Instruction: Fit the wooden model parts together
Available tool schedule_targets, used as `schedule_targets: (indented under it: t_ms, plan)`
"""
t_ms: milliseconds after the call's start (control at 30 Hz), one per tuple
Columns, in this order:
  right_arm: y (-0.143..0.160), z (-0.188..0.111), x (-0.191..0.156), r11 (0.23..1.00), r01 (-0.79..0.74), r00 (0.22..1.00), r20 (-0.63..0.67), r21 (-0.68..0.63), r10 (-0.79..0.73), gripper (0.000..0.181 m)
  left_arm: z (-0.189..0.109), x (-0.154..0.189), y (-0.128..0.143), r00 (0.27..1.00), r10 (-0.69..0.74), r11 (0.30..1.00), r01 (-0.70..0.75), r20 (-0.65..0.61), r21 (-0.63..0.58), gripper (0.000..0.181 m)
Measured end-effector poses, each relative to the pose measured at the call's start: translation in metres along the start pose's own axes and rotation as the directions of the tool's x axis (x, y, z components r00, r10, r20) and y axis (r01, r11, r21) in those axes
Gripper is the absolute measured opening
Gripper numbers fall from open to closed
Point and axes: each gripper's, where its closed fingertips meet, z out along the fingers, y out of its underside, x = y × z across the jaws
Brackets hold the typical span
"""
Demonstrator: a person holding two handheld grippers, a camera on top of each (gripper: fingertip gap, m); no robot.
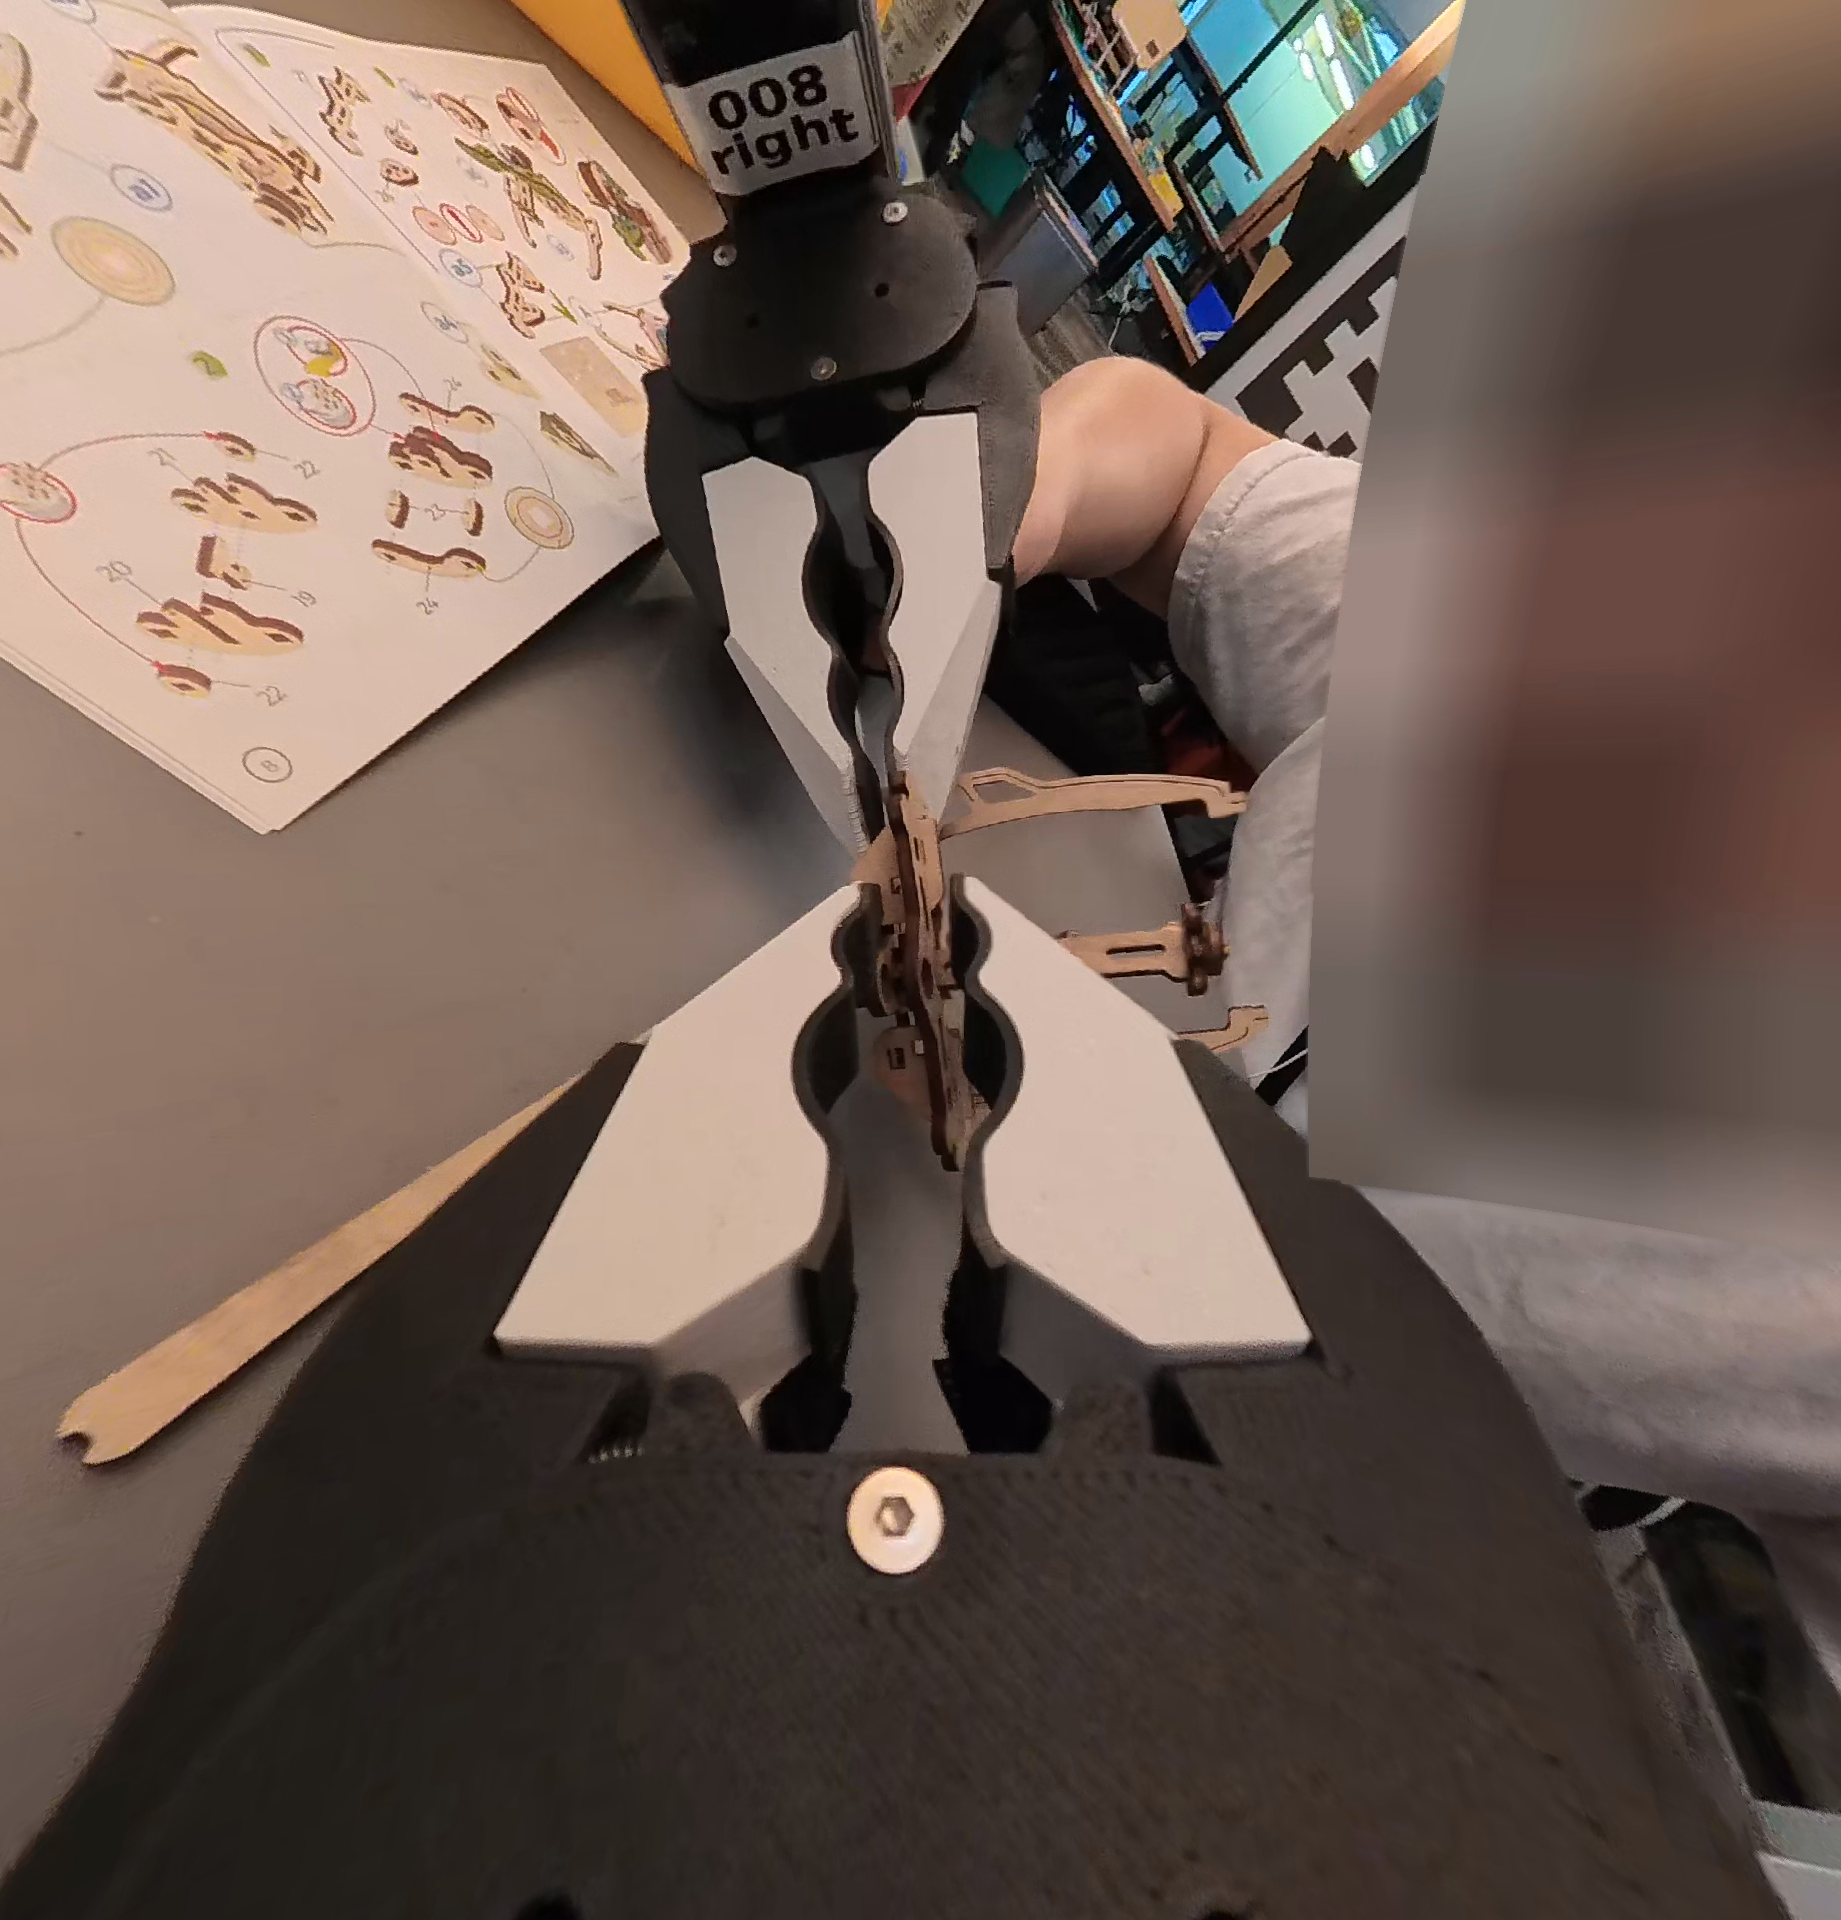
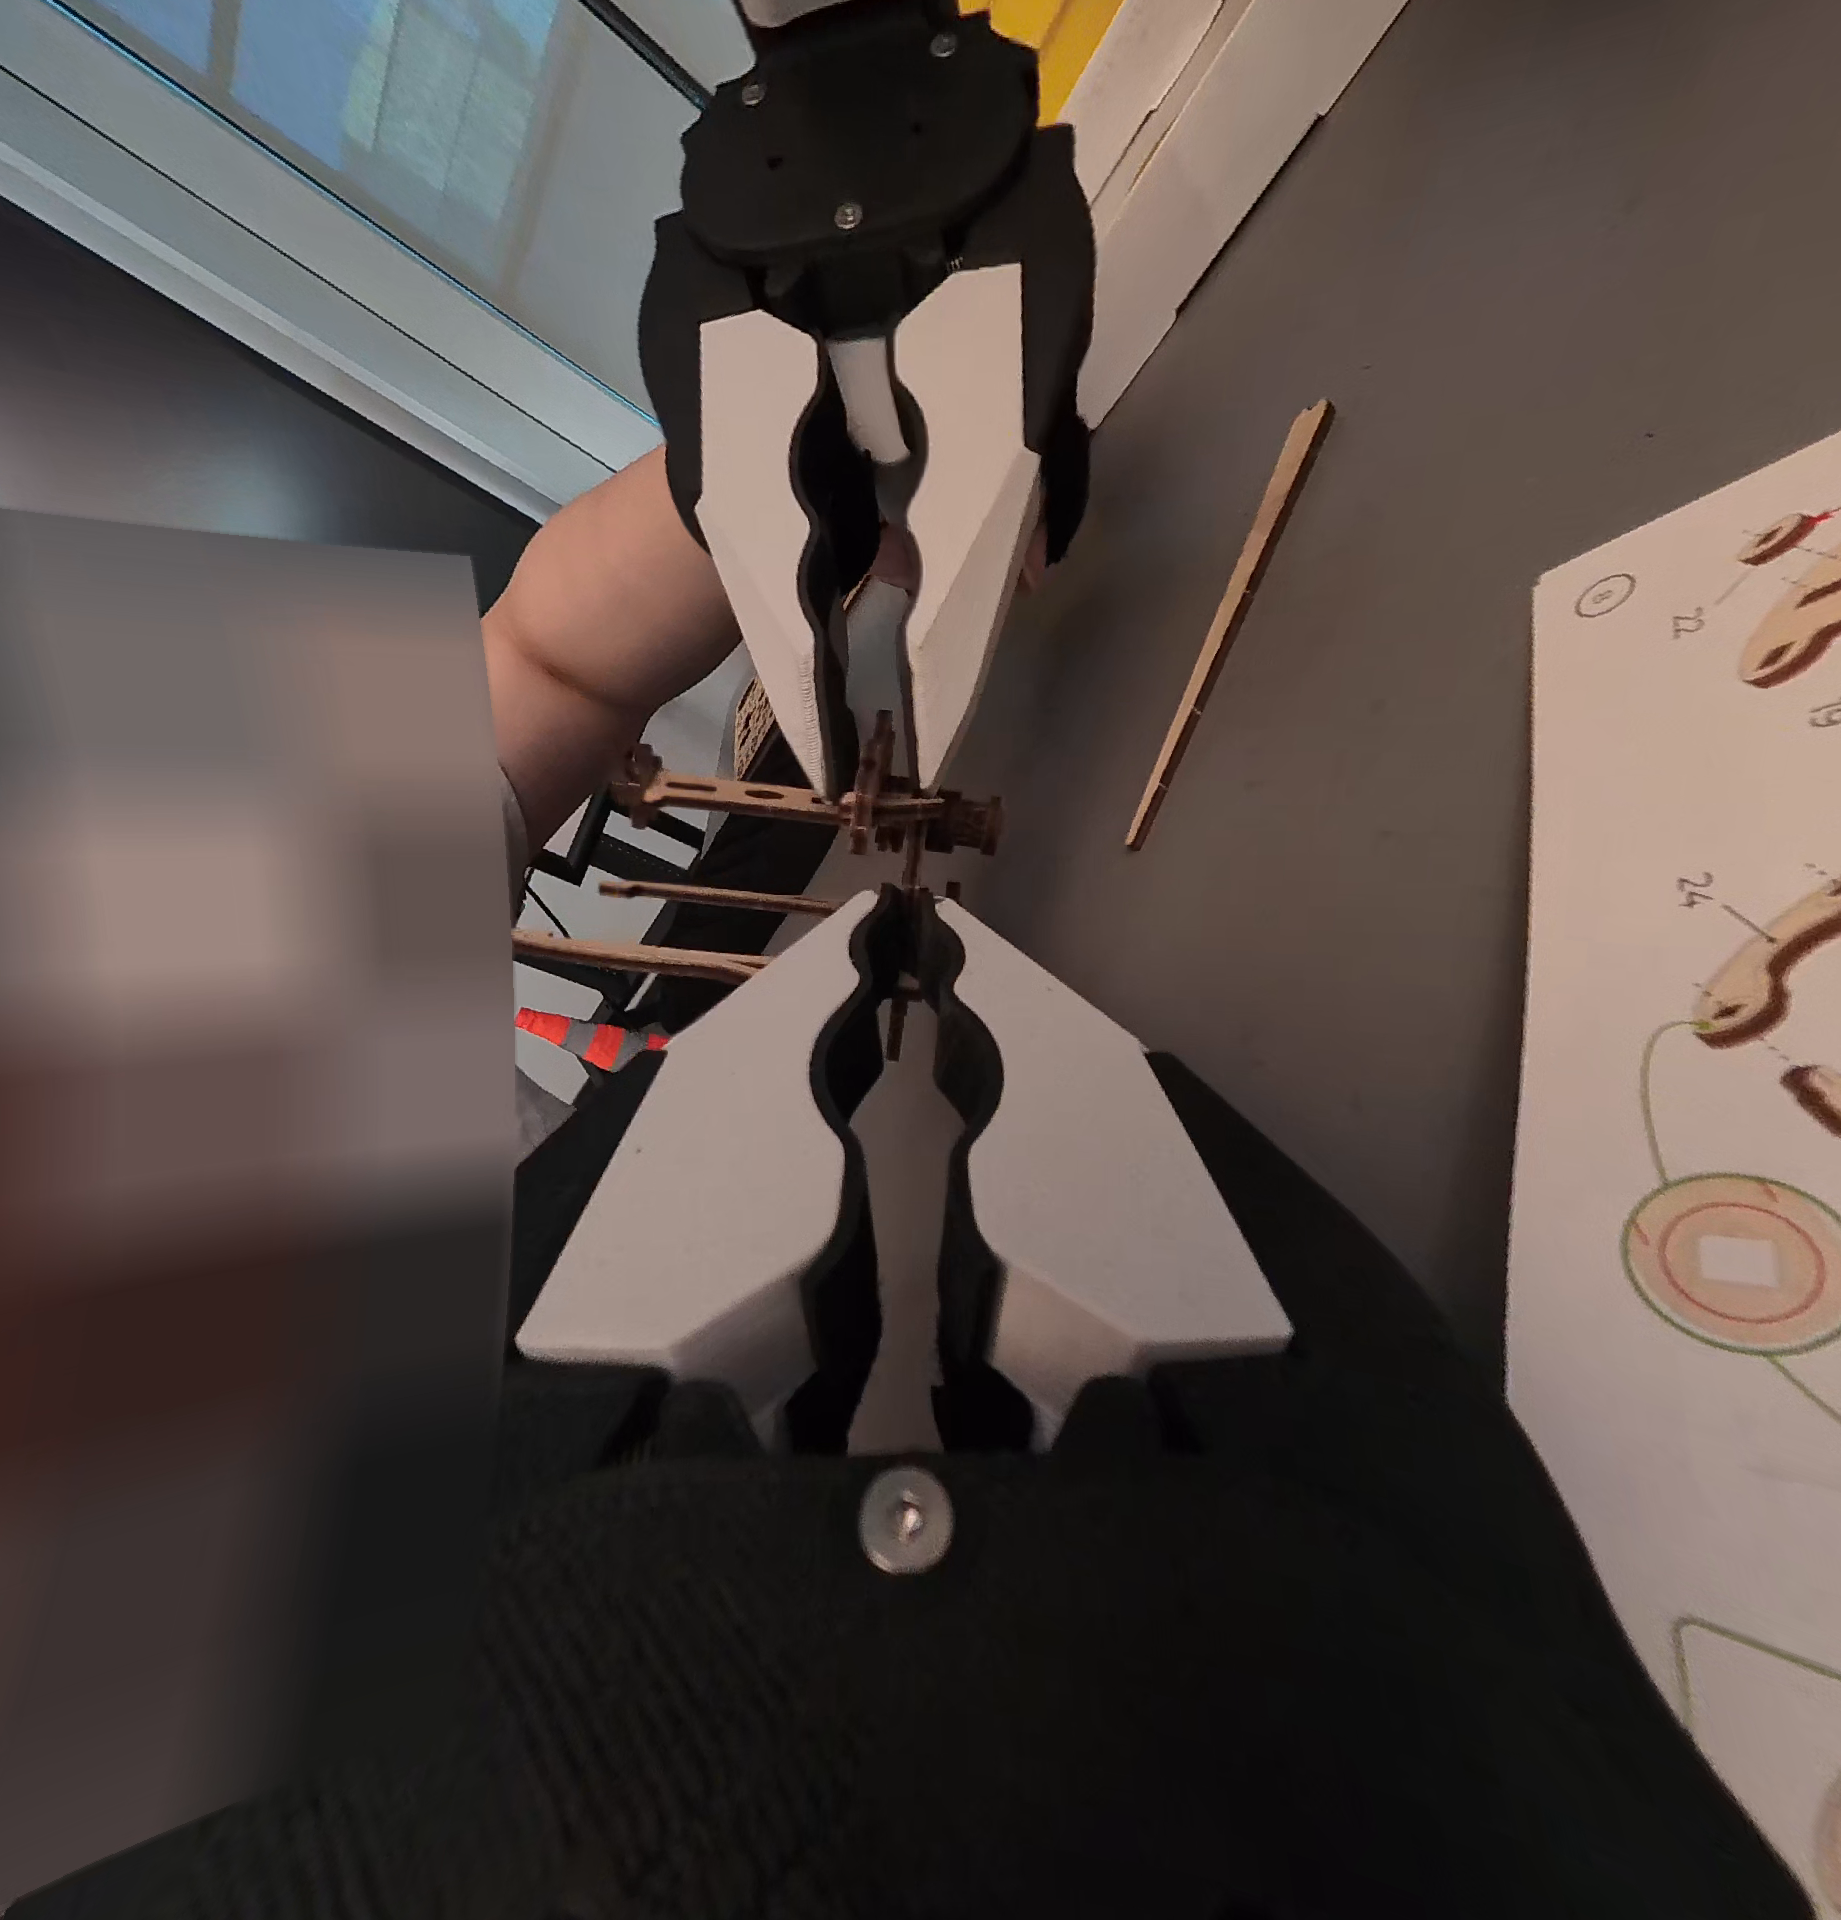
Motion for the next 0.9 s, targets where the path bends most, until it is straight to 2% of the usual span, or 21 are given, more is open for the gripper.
schedule_targets:
  t_ms: [167,400,567,900]
  plan:
    - [0.0011,0.0009,-0.0004,1.0,0.021,1.0,-0.008,-0.007,-0.021,0.001,-0.0001,-0.0002,0.0011,0.999,-0.027,1.0,0.027,-0.033,0.003,0.01]
    - [0.0025,0.0016,0.0006,0.999,0.03,0.999,-0.021,-0.017,-0.031,0.0,0.0015,-0.0028,0.0022,1.0,-0.025,1.0,0.025,-0.007,0.004,0.009]
    - [0.0038,0.0025,-0.0008,0.997,0.069,0.997,-0.034,-0.022,-0.07,0.0,0.0012,0.0006,0.0045,0.995,-0.073,0.997,0.074,-0.071,0.009,0.009]
    - [0.006,0.0036,-0.0018,0.986,0.156,0.986,-0.054,-0.054,-0.159,0.0,0.0021,0.0042,0.007,0.989,-0.078,0.997,0.079,-0.122,0.008,0.007]
